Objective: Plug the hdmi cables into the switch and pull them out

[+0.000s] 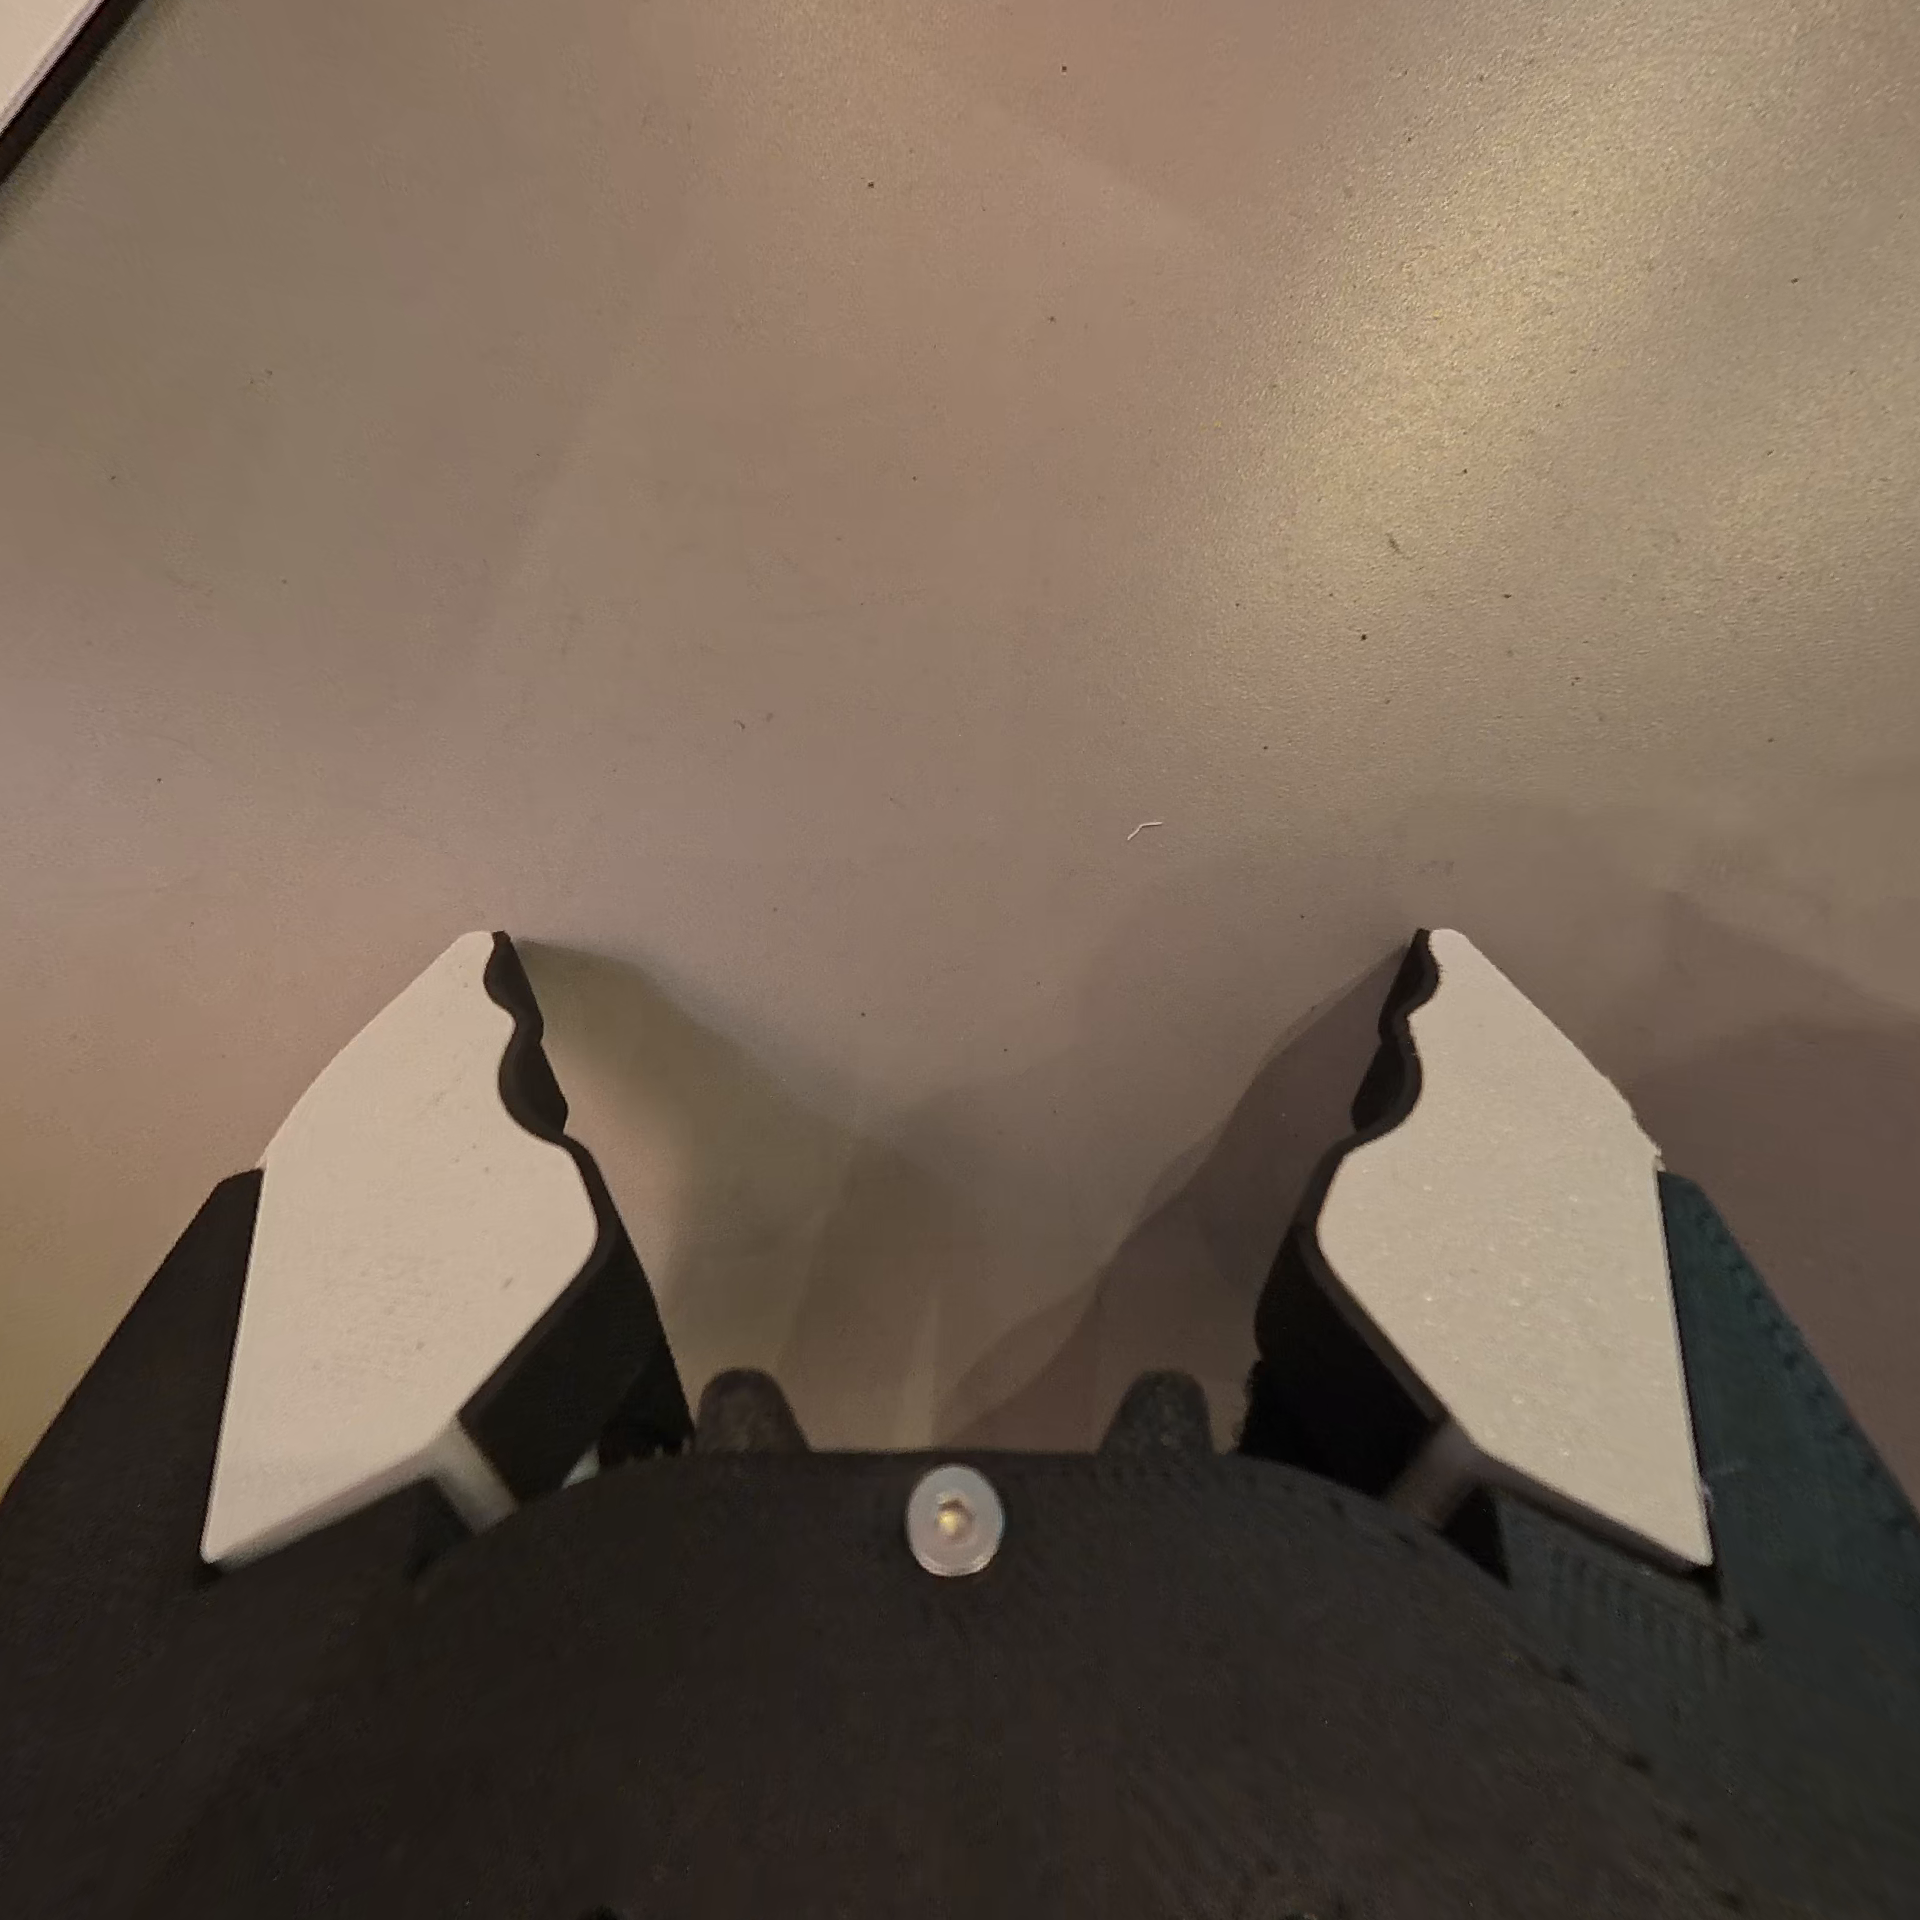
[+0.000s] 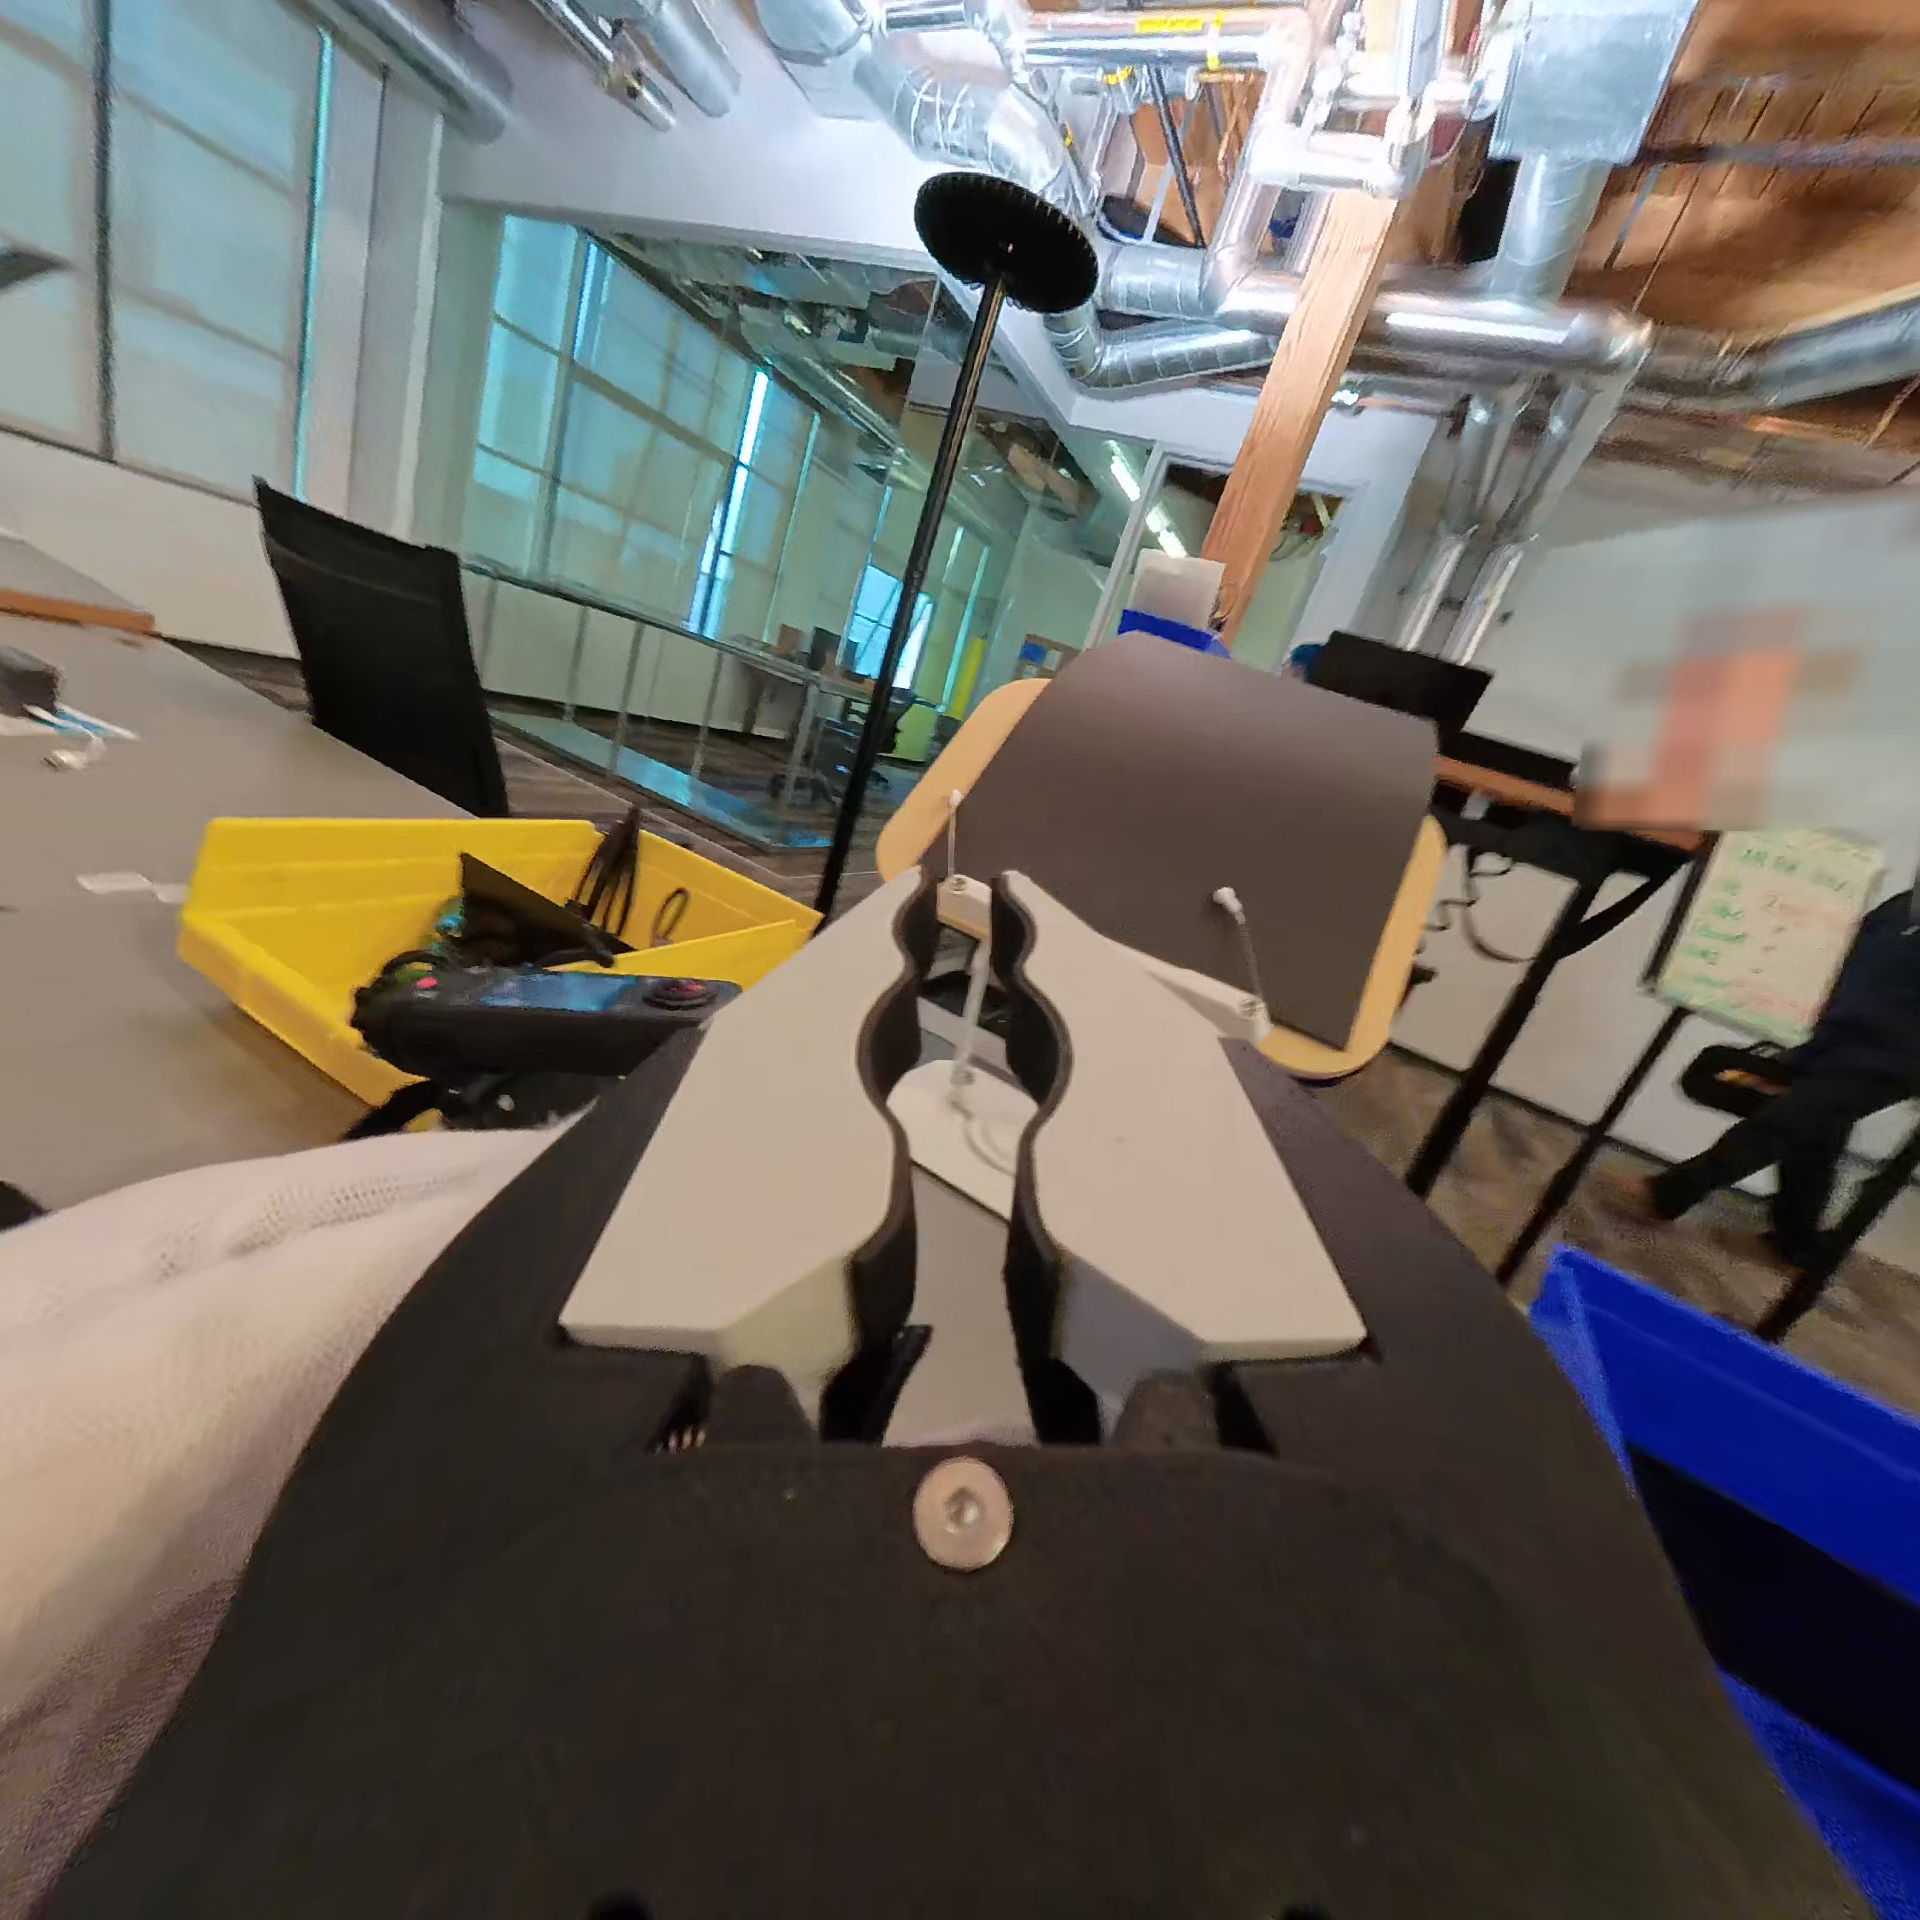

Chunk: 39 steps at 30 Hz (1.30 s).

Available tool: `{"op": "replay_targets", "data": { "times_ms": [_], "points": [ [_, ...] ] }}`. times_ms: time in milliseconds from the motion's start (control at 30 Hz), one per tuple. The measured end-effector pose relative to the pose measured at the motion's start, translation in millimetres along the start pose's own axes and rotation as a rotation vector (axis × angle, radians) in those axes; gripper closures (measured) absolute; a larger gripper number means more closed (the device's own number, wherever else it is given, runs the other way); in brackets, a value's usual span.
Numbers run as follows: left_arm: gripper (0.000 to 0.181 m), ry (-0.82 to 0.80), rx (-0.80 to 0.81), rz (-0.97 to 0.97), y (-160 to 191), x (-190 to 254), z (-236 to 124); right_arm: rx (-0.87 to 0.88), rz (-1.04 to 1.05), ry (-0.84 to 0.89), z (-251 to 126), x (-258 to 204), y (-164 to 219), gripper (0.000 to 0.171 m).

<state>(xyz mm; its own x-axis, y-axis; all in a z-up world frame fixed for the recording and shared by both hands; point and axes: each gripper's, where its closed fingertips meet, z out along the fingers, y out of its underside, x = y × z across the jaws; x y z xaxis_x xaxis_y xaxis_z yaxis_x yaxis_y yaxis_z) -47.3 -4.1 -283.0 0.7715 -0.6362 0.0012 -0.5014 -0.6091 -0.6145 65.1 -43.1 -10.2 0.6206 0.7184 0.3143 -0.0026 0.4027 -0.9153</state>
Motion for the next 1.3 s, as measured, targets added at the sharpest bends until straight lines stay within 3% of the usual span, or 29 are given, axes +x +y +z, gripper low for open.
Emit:
{"op": "replay_targets", "data": {
  "times_ms": [167,267,400,467,967,1133,1300],
  "points": [
    [0.035,0.0,0.0,0.0,0.0,-0.1,0.0,0.033,0.35,-0.084,-2.7,5.7,-6.4,0.17],
    [0.035,0.0,0.0,0.0,0.0,0.0,0.0,0.024,0.576,-0.162,-0.6,6.0,-0.1,0.167],
    [0.035,0.0,0.0,0.0,0.0,-0.1,-0.1,0.032,0.662,-0.231,-0.5,8.8,2.8,0.153],
    [0.035,0.0,0.0,0.0,-0.1,-0.1,0.0,0.056,0.675,-0.247,-1.6,11.3,-3.9,0.155],
    [0.035,0.0,0.0,0.0,-0.1,-0.1,-0.2,0.081,0.525,-0.246,-5.5,22.1,-6.6,0.135],
    [0.035,0.0,0.0,0.0,-0.1,-0.1,-0.1,0.007,0.25,-0.086,-0.7,31.4,11.2,0.139],
    [0.035,0.0,0.0,0.0,-0.1,-0.1,0.0,-0.041,0.026,-0.054,3.3,25.7,17.2,0.127]
  ]
}}
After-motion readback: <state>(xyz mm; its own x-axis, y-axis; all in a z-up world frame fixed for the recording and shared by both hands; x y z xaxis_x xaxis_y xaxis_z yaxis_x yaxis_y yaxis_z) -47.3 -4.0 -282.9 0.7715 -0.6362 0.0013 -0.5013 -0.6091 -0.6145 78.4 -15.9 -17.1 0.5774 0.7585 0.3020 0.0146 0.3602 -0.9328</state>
